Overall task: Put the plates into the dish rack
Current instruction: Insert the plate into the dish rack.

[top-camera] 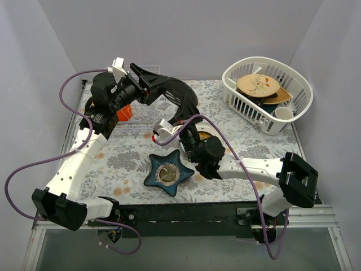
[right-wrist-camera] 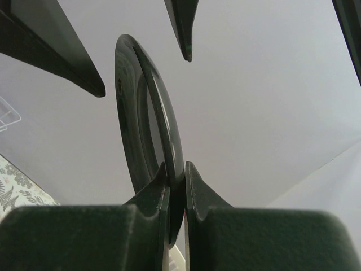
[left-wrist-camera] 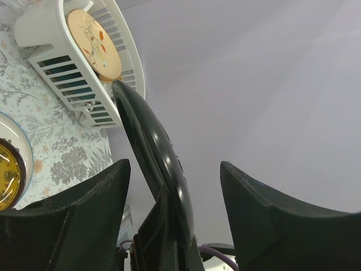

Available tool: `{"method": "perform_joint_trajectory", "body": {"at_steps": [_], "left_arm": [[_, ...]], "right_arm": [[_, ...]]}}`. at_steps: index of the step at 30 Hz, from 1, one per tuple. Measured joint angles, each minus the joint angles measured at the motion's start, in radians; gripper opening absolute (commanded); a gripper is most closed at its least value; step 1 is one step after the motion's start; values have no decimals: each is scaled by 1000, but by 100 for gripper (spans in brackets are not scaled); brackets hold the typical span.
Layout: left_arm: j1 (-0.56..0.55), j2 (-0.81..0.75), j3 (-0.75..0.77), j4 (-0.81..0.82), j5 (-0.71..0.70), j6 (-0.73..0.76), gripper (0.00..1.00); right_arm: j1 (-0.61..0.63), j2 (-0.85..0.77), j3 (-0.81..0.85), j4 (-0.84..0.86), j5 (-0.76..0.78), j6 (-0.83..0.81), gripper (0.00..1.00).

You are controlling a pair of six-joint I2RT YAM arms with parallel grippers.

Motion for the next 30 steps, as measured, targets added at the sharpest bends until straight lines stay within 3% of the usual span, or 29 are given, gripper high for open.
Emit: {"method": "perform_joint_trajectory", "body": {"at_steps": [13, 16, 17, 18, 21, 27, 30], "left_arm": [[0, -14, 0, -3, 42, -15, 60], [0, -14, 0, -4, 46, -16, 45], [0, -14, 0, -8, 46, -16, 38], [1, -14, 0, -8, 47, -16, 23], [1, -14, -2, -14, 47, -18, 5], [2, -16, -3, -28, 44, -66, 0], [2, -16, -5, -24, 45, -68, 0]], "right_arm": [[-10, 63, 28, 14, -35, -1, 1], [-3, 82, 43, 10, -44, 2, 1], [-1, 84, 49, 12, -44, 2, 1], [0, 84, 55, 13, -44, 2, 1], [3, 84, 68, 38, -44, -1, 1], [3, 84, 68, 28, -46, -40, 1], [3, 84, 68, 30, -45, -46, 20]]}}
